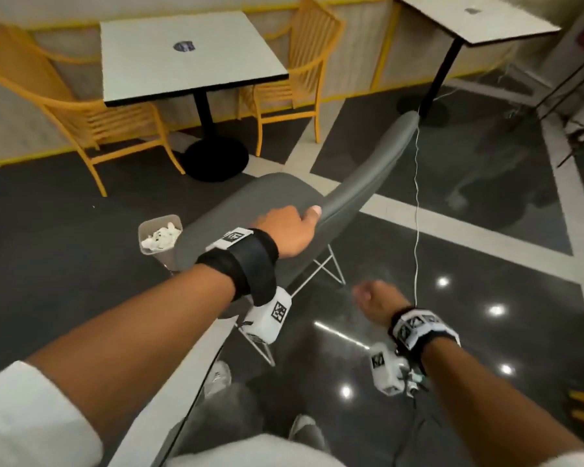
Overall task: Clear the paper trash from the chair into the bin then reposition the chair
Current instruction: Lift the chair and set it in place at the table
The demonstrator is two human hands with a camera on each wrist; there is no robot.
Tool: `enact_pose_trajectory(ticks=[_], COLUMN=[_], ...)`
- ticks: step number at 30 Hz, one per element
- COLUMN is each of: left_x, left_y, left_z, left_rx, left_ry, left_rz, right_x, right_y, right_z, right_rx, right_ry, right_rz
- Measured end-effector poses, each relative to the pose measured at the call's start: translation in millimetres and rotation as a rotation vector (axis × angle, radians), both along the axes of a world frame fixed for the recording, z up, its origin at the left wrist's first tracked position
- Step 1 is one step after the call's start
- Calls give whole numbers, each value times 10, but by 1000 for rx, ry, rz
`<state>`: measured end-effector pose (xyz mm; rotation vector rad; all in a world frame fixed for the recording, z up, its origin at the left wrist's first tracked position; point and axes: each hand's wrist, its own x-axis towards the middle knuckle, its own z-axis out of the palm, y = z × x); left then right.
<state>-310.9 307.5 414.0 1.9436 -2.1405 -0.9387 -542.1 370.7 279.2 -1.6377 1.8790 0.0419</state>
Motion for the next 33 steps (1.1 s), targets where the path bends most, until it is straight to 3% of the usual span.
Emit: enact_pose_trajectory(ticks=[4,7,9,13,17,25,33], left_x=[-358,-426,-428,-412,-375,-168,511], left_y=[44,69,93,116,93,28,59], left_z=[45,14,-29,-82,-129,-93,-60], left_rx=[-105,-181,-254,-359,-397,-446,-419], left_ry=[-217,-272,-276,-322,-386,-428,-451], left_rz=[190,260,281,286,247,161,145], right_x=[-336,-304,-220,-173,-209,-17,364], right_y=[-645,-1068,-1354,-1835,-2074,-2003,-1697], right_z=[823,1208,1336,1385,1414,1287,1300], right_rx=[-492,-798,-870,-646,-548,-601,-558], right_ry=[-22,-122,-123,132,345,446,447], right_rz=[-107,80,243,505,627,561,517])
